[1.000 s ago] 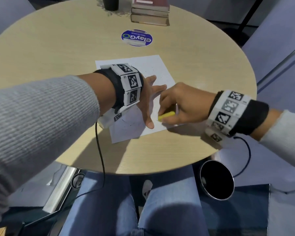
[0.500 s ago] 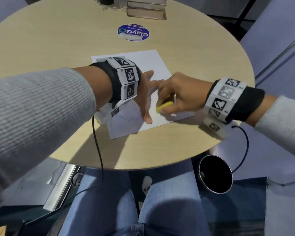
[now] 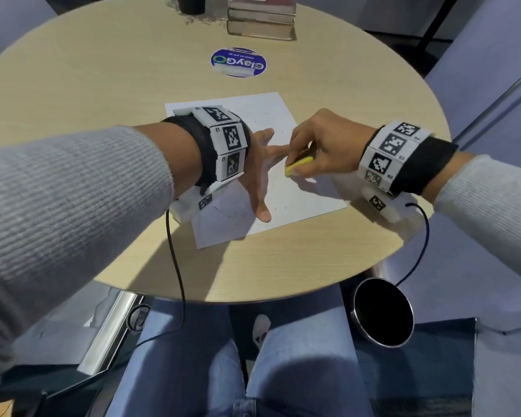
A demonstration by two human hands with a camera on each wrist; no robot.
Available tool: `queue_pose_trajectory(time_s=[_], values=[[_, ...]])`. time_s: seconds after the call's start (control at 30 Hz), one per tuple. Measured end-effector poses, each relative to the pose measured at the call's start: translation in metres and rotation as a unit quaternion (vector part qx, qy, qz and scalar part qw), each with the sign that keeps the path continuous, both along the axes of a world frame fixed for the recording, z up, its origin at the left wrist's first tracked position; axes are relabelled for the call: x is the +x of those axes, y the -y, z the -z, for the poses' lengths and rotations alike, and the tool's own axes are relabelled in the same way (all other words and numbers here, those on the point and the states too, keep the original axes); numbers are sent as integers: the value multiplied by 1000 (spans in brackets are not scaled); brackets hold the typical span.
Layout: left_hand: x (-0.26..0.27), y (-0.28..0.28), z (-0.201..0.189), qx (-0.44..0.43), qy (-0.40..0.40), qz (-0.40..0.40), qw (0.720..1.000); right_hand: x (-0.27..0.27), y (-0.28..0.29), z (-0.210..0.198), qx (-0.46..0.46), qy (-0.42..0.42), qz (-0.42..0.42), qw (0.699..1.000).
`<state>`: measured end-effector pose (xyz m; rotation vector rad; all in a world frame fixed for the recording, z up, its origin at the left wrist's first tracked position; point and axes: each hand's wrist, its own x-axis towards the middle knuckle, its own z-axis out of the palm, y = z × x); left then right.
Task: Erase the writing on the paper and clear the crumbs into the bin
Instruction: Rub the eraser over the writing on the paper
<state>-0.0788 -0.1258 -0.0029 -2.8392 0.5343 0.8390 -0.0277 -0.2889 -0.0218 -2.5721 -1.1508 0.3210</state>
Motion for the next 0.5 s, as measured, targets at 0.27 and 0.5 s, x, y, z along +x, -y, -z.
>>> queue_pose_trajectory(time_s=[0.27, 0.5], values=[[-4, 3, -1, 6, 30, 26, 999, -31, -10, 6, 24, -57, -67, 996], [2, -4, 3, 11, 5, 6, 1000, 12, 1, 6, 19, 4, 45, 999]])
